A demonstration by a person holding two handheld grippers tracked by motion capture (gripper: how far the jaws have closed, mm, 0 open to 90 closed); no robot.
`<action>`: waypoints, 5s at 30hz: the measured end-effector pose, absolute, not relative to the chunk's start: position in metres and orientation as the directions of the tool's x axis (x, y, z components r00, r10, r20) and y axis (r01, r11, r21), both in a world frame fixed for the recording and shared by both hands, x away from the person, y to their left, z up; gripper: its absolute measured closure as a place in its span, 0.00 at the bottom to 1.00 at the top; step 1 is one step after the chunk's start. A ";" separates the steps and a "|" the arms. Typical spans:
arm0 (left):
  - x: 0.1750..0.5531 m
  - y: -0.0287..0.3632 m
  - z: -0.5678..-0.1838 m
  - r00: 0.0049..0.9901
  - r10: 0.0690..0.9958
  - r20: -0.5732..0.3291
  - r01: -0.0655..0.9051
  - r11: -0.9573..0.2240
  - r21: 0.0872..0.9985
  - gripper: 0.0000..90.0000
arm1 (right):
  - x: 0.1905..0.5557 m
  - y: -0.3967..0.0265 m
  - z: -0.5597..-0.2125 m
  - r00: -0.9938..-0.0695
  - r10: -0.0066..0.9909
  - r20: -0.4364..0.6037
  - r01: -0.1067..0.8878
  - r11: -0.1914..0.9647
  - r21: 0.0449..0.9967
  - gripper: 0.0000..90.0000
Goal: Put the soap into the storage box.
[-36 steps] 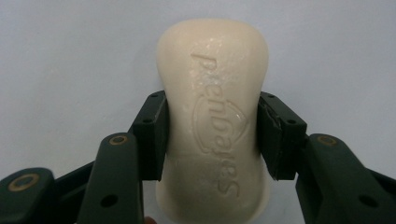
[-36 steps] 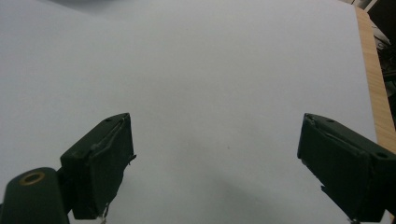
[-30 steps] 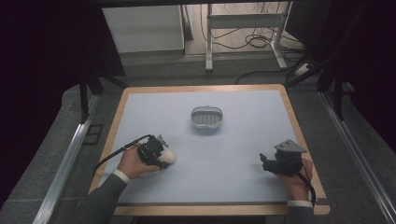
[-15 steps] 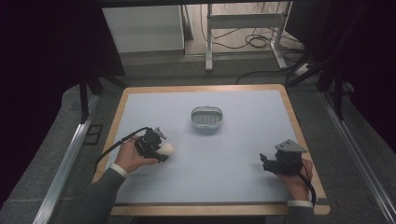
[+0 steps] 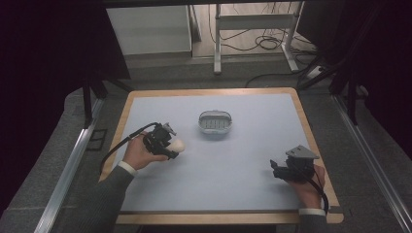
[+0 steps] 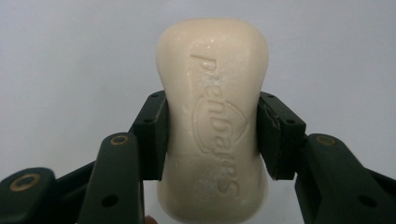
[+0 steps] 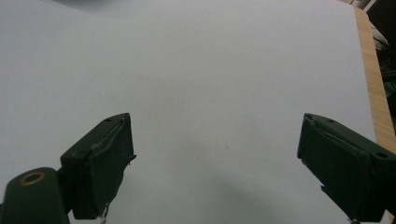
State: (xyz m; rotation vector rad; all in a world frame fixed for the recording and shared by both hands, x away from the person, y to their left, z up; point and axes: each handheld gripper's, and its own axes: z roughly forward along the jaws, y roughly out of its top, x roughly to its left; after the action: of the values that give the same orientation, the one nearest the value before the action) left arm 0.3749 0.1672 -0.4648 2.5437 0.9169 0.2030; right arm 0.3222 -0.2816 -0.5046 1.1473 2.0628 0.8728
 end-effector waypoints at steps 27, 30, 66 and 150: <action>0.421 0.148 -0.456 0.783 0.622 0.014 0.549 -0.701 0.455 0.55 | 0.322 -0.282 -0.504 -0.435 0.878 -0.199 0.475 0.411 0.778 0.12; 0.427 0.147 -0.455 0.780 0.626 0.004 0.554 -0.692 0.462 0.55 | 0.322 -0.281 -0.505 -0.434 0.876 -0.209 0.478 0.421 0.771 0.11; 0.464 0.106 -0.431 0.827 0.557 0.075 0.482 -0.772 0.415 0.56 | 0.324 -0.280 -0.507 -0.443 0.873 -0.204 0.485 0.425 0.764 0.12; 0.465 0.108 -0.414 0.855 0.517 0.037 0.399 -0.702 0.589 0.38 | 0.326 -0.285 -0.516 -0.431 0.877 -0.214 0.514 0.433 0.740 0.12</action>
State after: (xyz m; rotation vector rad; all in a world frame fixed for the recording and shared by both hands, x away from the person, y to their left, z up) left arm 0.4655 0.1075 -0.4136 2.4418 0.6647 0.2666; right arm 0.3258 -0.2853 -0.5162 1.1660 2.0971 0.7962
